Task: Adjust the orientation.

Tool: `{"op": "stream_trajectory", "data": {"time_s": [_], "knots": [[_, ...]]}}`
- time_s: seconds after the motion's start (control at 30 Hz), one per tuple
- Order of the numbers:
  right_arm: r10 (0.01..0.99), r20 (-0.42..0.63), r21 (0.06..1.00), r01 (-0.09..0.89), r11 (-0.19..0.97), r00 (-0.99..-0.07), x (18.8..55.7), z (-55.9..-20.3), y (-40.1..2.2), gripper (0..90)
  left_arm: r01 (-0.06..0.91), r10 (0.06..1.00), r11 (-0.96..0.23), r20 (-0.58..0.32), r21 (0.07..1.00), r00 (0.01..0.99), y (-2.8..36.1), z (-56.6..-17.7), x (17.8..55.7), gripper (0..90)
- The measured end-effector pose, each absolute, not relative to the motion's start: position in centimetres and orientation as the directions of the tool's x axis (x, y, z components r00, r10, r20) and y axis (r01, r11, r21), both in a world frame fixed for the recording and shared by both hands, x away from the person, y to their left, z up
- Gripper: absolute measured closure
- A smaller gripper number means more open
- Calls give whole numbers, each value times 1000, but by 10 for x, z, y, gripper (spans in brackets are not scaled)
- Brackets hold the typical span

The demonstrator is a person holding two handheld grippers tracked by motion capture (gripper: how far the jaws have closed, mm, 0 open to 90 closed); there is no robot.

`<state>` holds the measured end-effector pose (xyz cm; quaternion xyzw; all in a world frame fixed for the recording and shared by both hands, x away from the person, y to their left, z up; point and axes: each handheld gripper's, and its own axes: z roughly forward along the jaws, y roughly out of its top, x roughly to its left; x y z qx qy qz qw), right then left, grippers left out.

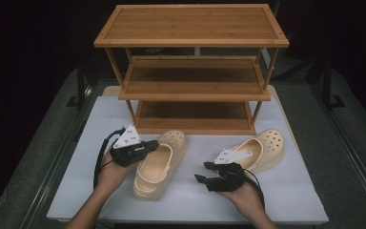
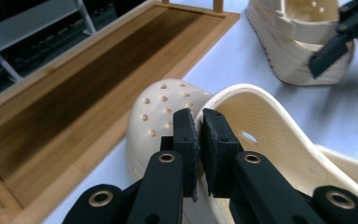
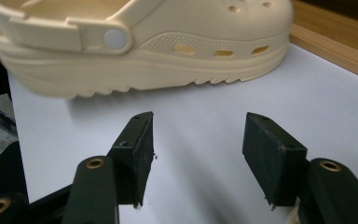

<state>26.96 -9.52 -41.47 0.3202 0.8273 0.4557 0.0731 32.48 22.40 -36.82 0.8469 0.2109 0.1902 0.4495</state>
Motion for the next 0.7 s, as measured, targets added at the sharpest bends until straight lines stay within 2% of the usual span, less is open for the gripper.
{"op": "stream_trajectory", "data": {"time_s": [0.23,0.5,0.7], "knots": [[596,167,803,459,380,-786,270,-415,-96,430,191,541,-465,106,864,834,221,-368,339,848],[591,166,801,458,386,-789,269,-417,-95,429,210,514,-490,86,846,853,223,-375,334,845],[587,169,800,458,387,-792,268,-418,-95,424,254,497,-485,25,837,867,229,-381,329,825]]}}
